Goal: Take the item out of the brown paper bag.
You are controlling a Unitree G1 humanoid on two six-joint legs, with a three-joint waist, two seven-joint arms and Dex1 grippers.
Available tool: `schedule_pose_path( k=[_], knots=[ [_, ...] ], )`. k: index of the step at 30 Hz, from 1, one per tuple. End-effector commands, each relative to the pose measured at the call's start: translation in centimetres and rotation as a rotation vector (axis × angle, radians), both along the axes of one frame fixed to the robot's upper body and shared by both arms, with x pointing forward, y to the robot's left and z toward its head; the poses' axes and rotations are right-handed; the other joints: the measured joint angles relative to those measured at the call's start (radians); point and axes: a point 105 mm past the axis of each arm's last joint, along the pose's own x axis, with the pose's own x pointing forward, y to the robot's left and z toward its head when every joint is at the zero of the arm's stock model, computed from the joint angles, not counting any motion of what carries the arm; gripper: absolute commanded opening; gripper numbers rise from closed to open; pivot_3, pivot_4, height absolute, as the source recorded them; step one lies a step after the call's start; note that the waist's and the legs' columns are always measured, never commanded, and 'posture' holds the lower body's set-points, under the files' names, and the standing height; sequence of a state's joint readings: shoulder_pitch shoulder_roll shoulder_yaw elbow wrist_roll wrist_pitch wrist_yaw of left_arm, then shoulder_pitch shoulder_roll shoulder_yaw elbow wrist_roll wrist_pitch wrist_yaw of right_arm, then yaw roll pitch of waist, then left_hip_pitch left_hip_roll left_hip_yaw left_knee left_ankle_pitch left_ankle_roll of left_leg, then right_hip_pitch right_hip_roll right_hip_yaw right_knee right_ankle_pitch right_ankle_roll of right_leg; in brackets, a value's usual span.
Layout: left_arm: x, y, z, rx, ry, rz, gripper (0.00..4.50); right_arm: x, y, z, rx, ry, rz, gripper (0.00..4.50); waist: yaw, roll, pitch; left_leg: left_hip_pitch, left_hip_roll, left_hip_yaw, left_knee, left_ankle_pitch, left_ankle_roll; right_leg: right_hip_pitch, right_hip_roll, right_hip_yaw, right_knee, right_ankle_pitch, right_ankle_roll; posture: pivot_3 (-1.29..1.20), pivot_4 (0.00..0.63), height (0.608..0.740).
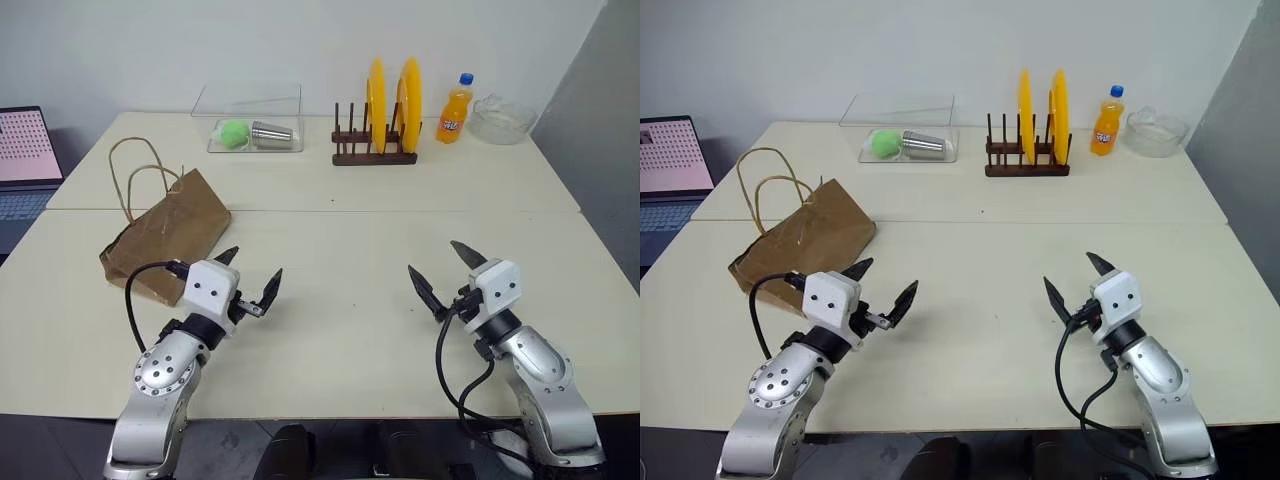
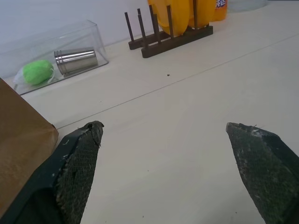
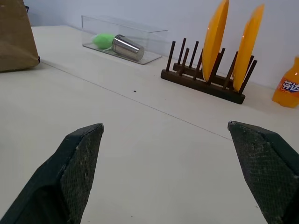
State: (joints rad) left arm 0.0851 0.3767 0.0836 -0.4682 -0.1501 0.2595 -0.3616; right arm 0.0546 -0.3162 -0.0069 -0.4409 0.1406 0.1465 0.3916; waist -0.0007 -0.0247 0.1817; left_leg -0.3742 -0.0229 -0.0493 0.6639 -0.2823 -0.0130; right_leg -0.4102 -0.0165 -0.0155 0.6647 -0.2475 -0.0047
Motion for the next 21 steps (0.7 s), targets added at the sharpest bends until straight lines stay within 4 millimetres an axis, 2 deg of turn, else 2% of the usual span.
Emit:
schedule_pose_path(
  k=[1,12,21],
  knots=[
    [-0.2,-0.7,1.6,0.006,-0.071,-0.032,4.48,-0.3,-0.2,0.7,0.013,-0.035,-0.008,4.50,0.000,0.000,0.000,0.000,0.000,0.000,0.000,0.000,0.000,0.000,0.000,0.000,0.000,0.000,0.000,0.00,0.150,0.740],
    [-0.1,-1.2,1.0,0.003,-0.042,-0.049,4.48,-0.7,-0.3,-0.3,0.005,-0.030,-0.024,4.50,0.000,0.000,0.000,0.000,0.000,0.000,0.000,0.000,0.000,0.000,0.000,0.000,0.000,0.000,0.000,0.00,0.150,0.740],
    [-0.7,-2.1,-0.1,-0.038,-0.006,-0.076,4.48,-0.7,0.8,-1.3,0.012,0.010,0.044,4.50,0.000,0.000,0.000,0.000,0.000,0.000,0.000,0.000,0.000,0.000,0.000,0.000,0.000,0.000,0.000,0.00,0.150,0.740]
  ],
)
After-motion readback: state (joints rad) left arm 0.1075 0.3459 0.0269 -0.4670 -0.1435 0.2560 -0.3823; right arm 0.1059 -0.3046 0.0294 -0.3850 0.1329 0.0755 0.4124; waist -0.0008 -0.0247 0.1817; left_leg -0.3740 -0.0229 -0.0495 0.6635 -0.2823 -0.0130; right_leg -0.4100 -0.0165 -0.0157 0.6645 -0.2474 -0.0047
